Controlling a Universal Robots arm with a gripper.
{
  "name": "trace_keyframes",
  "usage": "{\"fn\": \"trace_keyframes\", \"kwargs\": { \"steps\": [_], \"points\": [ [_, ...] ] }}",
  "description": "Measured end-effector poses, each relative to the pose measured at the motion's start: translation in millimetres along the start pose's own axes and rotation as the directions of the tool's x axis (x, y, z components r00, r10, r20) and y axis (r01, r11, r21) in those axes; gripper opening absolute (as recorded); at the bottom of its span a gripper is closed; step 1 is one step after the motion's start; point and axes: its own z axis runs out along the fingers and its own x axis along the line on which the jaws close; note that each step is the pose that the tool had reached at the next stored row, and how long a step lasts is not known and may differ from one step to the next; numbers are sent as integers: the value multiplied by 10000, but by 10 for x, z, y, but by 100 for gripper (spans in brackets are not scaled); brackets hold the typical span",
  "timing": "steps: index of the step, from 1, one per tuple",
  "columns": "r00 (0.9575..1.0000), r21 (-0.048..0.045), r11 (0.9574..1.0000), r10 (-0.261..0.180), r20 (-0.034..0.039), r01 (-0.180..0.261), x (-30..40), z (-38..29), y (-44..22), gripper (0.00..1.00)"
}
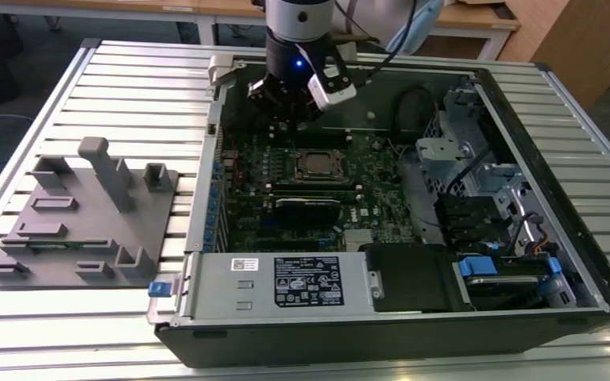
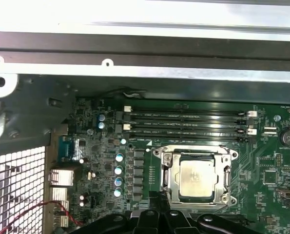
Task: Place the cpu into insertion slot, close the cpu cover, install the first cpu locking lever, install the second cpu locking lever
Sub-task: 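Install the first cpu locking lever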
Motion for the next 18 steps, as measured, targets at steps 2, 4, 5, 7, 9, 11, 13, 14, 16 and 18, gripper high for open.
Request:
{"fn": "trace_keyframes", "kwargs": {
  "steps": [2, 4, 5, 7, 9, 11, 13, 14, 16, 18],
  "points": [
    [10000, 1, 10000, 0, 0, 0, 20, 0, 0, 10],
    [10000, 0, 10000, -1, 0, 1, 39, 0, 1, 10],
    [10000, 1, 10000, -1, -1, 1, 49, 0, 1, 10],
    [10000, 1, 10000, -2, -1, 2, 69, -1, 1, 10],
    [10000, 0, 10000, -1, 0, 1, 88, 0, 2, 10],
    [10000, 0, 10000, 0, 0, 0, 107, 0, 2, 10],
    [10000, 0, 10000, -1, 1, 1, 122, 0, 2, 10],
    [10000, 1, 10000, -1, 0, 1, 127, 0, 3, 10],
    [10000, -32, 10000, -2, -1, 2, 130, -1, 2, 10],
    [10000, -121, 9999, -1, 2, 1, 131, 0, 1, 10]
  ]
}}
